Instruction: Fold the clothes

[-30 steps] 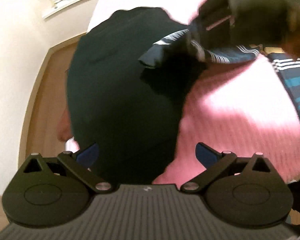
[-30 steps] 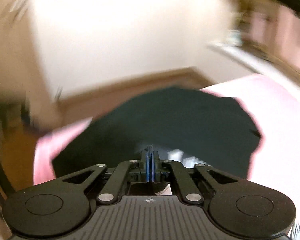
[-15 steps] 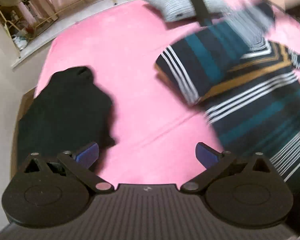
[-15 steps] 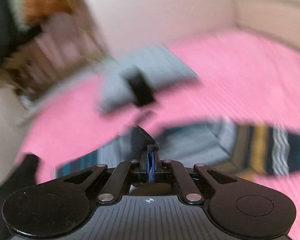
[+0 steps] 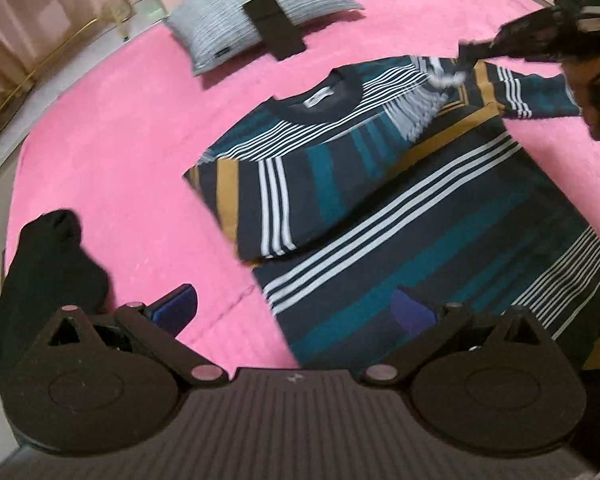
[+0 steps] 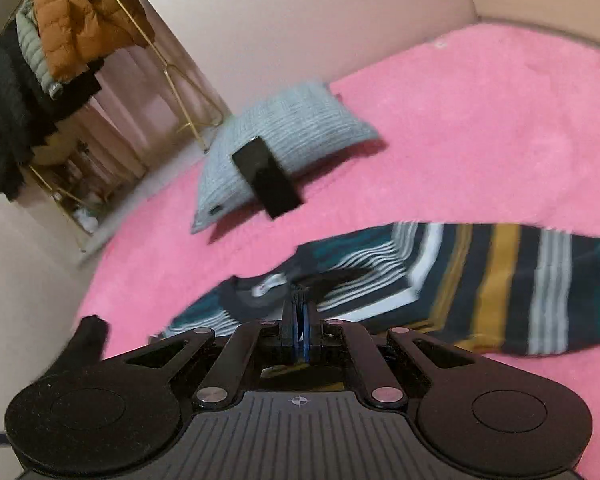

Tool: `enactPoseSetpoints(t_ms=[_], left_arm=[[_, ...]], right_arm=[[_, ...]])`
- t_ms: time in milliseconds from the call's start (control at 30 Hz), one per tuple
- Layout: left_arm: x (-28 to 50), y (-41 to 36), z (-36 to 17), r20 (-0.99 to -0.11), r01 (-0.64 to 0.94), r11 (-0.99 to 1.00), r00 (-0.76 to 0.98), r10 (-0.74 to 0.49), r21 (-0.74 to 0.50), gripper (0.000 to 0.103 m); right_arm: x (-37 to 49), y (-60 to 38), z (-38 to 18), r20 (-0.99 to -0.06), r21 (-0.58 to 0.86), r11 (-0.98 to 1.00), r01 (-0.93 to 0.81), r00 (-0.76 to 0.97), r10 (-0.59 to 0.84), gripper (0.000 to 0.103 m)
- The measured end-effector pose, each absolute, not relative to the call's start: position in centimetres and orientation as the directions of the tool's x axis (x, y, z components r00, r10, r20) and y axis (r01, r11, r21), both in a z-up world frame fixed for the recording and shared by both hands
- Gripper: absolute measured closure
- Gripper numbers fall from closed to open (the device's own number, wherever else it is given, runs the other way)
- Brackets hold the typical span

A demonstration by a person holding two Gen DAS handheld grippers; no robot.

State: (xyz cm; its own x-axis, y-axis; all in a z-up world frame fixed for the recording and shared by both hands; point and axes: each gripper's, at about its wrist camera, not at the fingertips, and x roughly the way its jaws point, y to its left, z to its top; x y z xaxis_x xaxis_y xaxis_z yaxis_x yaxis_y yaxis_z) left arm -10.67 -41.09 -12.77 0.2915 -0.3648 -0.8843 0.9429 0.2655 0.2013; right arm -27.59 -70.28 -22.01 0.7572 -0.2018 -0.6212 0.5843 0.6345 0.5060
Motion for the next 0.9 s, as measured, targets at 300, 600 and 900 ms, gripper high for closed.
enactPoseSetpoints(t_ms=[300,600,900], left_arm=[[-9.8,-42.6,-13.3,-0.892,0.973,0.150,0.224,-0.393,0.178,0.002],[-9.7,-43.5,-16.6,-0.891,0.982,0.032,0.185,-0.414,0.189,0.002],[-14.0,-47.5,-23.9,-0.873,0.915,-0.200,0.239,-0.426,0.349,0.002]], right_arm=[[-29.7,-71.0,-30.9,-0.830,0.421,0.385,0.822,0.520,-0.202,0.102],[-30.1,-68.8,-28.4,-0.768,0.503,0.401,0.766,0.608,-0.198,0.022],[-28.6,-70.7,-33.4,-0.760,0.577,0.343,0.741,0.641,-0.106,0.046]])
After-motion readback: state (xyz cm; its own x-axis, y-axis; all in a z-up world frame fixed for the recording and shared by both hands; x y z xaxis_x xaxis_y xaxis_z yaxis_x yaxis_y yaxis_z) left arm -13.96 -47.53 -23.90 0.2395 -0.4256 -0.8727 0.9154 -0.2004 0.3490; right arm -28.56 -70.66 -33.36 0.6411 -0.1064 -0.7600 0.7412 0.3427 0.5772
